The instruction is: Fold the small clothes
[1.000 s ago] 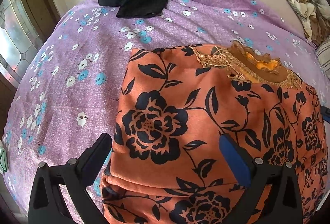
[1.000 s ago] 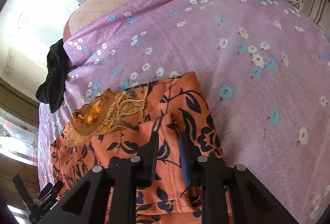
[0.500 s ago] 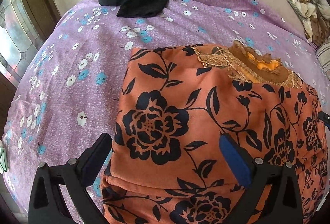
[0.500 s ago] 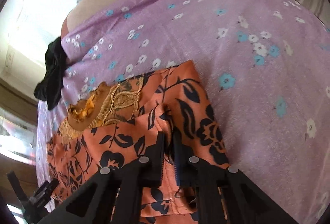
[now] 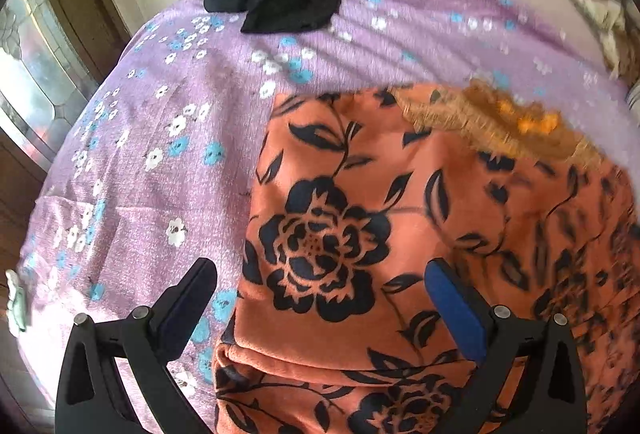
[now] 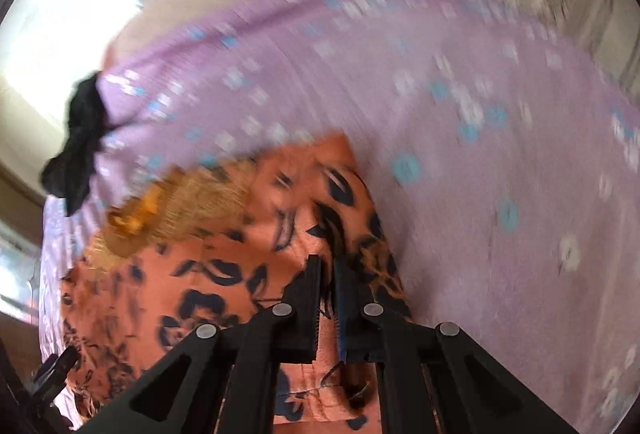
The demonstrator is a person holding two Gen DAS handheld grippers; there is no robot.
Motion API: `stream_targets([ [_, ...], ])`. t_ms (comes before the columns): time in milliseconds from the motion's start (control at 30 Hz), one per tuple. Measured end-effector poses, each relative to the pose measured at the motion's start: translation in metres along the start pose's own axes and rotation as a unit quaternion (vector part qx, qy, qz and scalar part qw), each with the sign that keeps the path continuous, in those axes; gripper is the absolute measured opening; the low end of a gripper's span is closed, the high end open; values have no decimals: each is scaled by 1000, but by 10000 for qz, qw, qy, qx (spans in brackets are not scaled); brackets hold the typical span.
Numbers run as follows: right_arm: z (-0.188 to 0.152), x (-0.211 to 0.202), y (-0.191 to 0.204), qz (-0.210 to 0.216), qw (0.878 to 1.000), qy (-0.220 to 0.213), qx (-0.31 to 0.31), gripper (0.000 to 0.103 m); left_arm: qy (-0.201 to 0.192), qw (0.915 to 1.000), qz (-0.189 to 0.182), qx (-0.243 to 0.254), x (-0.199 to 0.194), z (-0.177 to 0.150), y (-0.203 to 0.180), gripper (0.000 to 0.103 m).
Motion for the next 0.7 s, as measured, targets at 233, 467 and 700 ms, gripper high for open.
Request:
stream_targets([
  [233,1,-8,-7,-165,9998,-46,62,6,-39,10000,63,-57,0,-1,7,103],
  [467,18,-33,-19,436,9965,-355,616,10,-48,10000,-26,16,0,-1,0,103],
  [700,15,-19,11,578,9983,-42,79,10,-167,9998,-1,97,-5,1,-4,103],
])
Point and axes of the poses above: each gripper's, at about its wrist camera, not at the fingertips, and x roughly the way its jaws point, y to its left, z to its top, the point moved 7 cm from there along x, roughly the way its jaws point, and after that the axes turned 6 degrees about -z, right-handed, at the moved point
